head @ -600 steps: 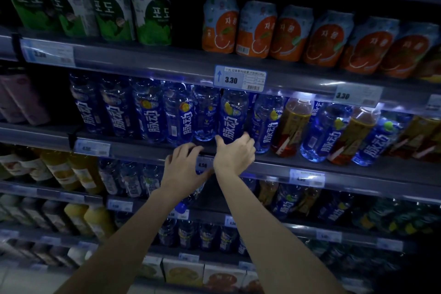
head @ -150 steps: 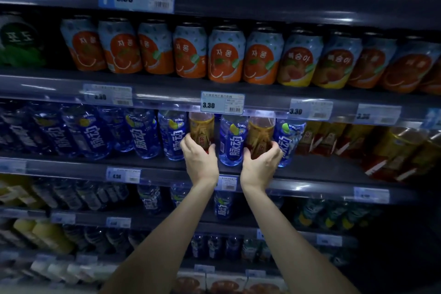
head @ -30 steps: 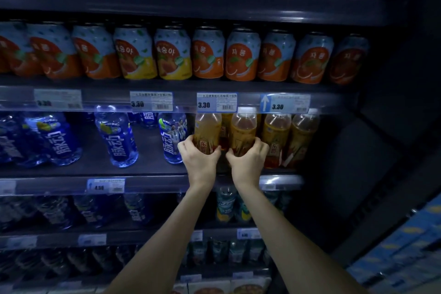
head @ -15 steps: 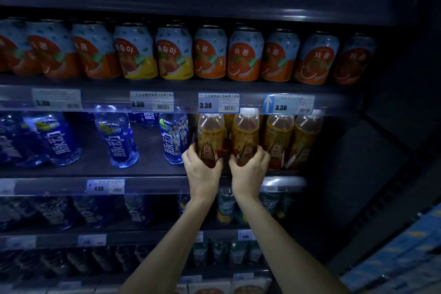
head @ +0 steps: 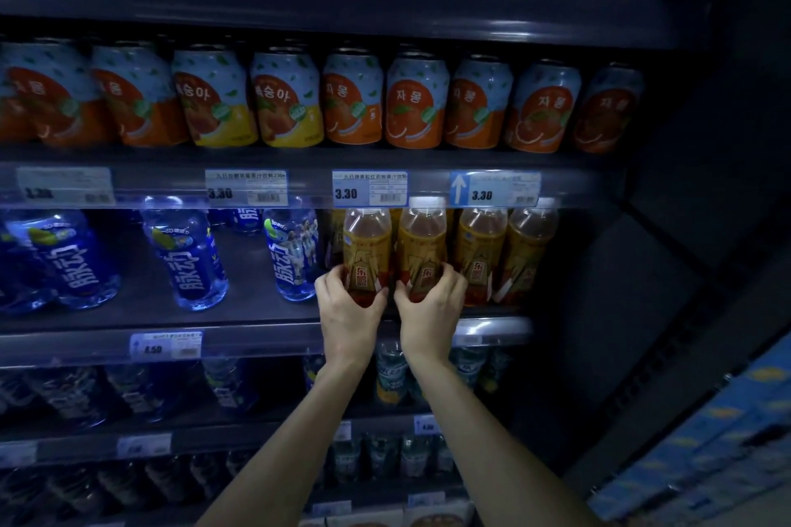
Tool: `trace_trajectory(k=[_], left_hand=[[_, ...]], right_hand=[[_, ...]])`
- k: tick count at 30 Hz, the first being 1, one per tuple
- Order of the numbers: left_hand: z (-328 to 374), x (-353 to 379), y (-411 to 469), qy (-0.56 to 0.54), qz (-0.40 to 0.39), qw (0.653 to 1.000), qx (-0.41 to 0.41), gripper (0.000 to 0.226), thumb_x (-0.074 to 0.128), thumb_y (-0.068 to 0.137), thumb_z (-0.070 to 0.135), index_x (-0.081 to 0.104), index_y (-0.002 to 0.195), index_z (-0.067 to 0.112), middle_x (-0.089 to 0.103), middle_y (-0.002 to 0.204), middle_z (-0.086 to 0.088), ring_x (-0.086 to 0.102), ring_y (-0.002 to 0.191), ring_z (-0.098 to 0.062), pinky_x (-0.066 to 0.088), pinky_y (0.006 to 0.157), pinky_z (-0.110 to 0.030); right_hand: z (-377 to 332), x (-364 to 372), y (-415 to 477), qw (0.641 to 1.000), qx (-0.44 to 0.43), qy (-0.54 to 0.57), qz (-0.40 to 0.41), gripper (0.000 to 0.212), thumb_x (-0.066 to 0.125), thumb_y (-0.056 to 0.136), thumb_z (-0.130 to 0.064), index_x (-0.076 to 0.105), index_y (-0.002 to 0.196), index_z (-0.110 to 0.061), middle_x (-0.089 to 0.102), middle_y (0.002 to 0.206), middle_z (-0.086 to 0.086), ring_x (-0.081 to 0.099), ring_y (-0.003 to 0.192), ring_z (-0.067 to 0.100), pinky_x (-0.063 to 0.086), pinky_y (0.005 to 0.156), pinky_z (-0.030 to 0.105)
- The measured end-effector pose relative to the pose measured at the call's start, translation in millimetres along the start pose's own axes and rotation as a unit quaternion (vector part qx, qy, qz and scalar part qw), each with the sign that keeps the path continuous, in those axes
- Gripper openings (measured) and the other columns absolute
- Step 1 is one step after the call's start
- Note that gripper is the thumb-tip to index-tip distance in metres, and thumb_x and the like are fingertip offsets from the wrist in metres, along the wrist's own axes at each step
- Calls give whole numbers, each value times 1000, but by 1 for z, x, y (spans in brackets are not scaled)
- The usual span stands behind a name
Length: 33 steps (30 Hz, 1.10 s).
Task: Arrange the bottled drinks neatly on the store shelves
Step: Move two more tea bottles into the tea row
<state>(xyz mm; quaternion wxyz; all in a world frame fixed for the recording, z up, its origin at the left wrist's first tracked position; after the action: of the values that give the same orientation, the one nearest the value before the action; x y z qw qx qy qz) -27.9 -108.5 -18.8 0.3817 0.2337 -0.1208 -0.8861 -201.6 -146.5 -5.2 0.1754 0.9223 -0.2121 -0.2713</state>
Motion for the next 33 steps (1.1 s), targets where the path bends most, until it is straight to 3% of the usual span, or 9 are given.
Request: trace_trajectory(k=[9, 12, 18, 26, 33], left_hand=[[4, 3, 0, -3, -9, 1000, -11, 70, 83, 72, 31, 46, 127, 8, 43, 115, 0, 46, 99, -5, 43, 87, -20], [8, 8, 1, -7, -16, 1000, -10, 67, 83, 72, 32, 47, 124, 8, 44, 114, -1, 49, 100, -9, 49, 87, -25], [12, 15, -1, -3, -13, 1000, -7, 66, 81, 73, 33, 47, 123, 7, 43, 114, -3, 52, 105, -17, 51, 90, -36], [15, 9, 0, 8, 2, 1000, -17, 65, 83, 71, 29, 47, 120, 6, 43, 113, -5, 50, 106, -19, 49, 93, -39], [13, 8, 1, -1, -38, 999, -23, 73, 84, 71, 30, 43, 126, 7, 42, 118, -3, 48, 111, -18, 46, 98, -34]], right_hand=[[3, -6, 4, 999, 14, -28, 15, 70, 78, 77, -35, 48, 130, 0, 51, 123, 13, 53, 114, 29, 51, 89, 39], [3, -9, 6, 997, 14, -73, 19, 70, 78, 74, -40, 53, 127, -2, 56, 116, 12, 55, 106, 29, 50, 84, 39], [4, -10, 6, 996, 19, -82, 18, 70, 78, 75, -41, 52, 128, -3, 56, 118, 12, 55, 109, 29, 48, 85, 40], [1, -3, 4, 999, 45, -21, -2, 66, 76, 79, -27, 47, 133, -2, 50, 127, 14, 48, 119, 30, 44, 92, 36], [0, -3, 1, 999, 40, -25, -11, 65, 74, 82, -29, 46, 133, -1, 50, 127, 14, 49, 118, 32, 46, 90, 39]])
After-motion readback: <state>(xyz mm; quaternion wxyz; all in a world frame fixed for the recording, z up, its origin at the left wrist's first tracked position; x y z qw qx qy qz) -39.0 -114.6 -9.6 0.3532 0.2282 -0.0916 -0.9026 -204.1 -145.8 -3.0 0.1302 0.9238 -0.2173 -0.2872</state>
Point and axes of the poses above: each hand's wrist, its own y-axis towards the middle knuckle, its own x-axis out of the palm, z = x × y, the point moved 9 cm from there along y, towards the middle knuckle
